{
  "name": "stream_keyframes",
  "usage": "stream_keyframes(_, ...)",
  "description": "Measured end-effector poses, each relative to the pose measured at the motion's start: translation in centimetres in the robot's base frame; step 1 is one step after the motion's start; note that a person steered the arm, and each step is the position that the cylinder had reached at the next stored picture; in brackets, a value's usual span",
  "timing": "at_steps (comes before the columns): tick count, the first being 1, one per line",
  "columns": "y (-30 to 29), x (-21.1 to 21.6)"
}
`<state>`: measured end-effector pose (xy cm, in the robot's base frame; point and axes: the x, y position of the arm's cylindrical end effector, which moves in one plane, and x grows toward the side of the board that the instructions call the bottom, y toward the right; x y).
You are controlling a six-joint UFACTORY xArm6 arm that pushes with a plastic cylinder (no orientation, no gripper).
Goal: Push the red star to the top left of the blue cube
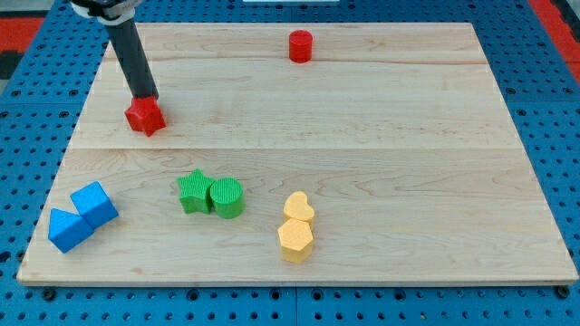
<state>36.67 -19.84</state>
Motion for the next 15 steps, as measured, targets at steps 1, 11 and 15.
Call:
stream_keyframes(1, 0.0, 2.1)
stream_keyframes(11, -5.7, 6.3)
stream_keyframes(15, -4.3, 9.4)
